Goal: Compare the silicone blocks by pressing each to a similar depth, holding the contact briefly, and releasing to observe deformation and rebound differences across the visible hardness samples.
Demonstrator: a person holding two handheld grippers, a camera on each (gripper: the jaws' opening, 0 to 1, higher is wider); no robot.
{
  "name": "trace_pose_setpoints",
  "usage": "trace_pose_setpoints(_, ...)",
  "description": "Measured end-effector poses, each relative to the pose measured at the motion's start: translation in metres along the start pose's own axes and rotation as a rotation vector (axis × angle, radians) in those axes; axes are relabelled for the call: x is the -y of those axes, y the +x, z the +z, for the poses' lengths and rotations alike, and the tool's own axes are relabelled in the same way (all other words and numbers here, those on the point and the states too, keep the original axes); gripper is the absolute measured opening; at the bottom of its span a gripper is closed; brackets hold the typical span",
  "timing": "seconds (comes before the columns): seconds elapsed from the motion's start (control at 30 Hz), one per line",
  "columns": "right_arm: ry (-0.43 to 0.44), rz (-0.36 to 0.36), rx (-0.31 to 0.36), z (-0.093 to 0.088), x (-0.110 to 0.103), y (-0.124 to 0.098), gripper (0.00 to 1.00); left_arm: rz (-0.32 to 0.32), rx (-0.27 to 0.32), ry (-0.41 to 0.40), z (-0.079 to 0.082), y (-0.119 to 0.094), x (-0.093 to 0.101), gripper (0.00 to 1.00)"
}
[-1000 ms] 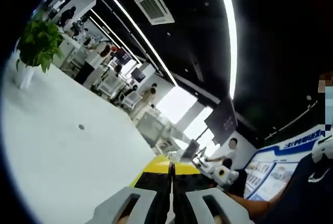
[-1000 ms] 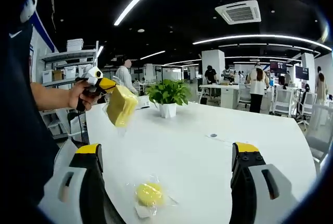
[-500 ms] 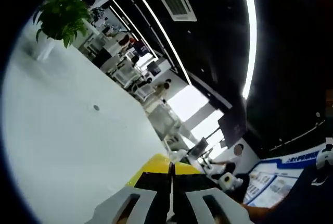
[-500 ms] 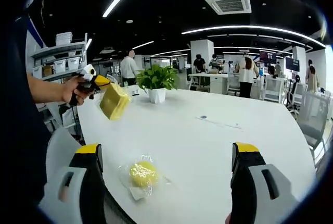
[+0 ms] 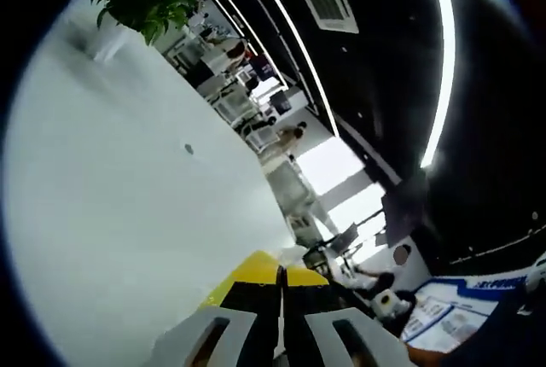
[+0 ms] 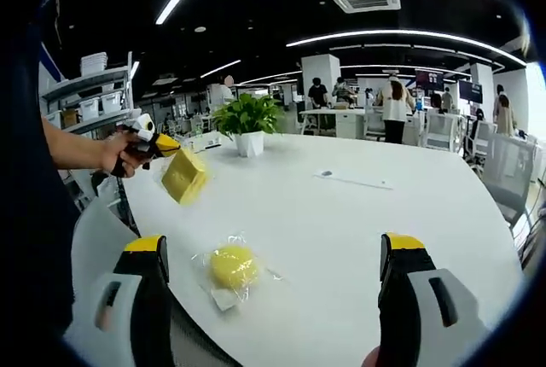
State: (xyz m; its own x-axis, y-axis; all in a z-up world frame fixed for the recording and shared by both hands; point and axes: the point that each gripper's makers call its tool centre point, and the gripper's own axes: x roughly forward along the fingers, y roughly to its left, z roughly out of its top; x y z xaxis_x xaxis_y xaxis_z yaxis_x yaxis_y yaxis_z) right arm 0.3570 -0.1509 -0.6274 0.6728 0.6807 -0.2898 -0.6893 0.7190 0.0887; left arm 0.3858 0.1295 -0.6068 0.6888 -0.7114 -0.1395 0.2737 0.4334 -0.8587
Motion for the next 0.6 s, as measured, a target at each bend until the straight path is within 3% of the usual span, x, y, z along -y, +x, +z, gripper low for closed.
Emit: trace_pose_setpoints(0.6,0.022,-0.002,-0.026,-0.019,-0.003,-0.002,0.97,0.115,-0.020,-0.107,-0.023,0.013,-0.062,0.00)
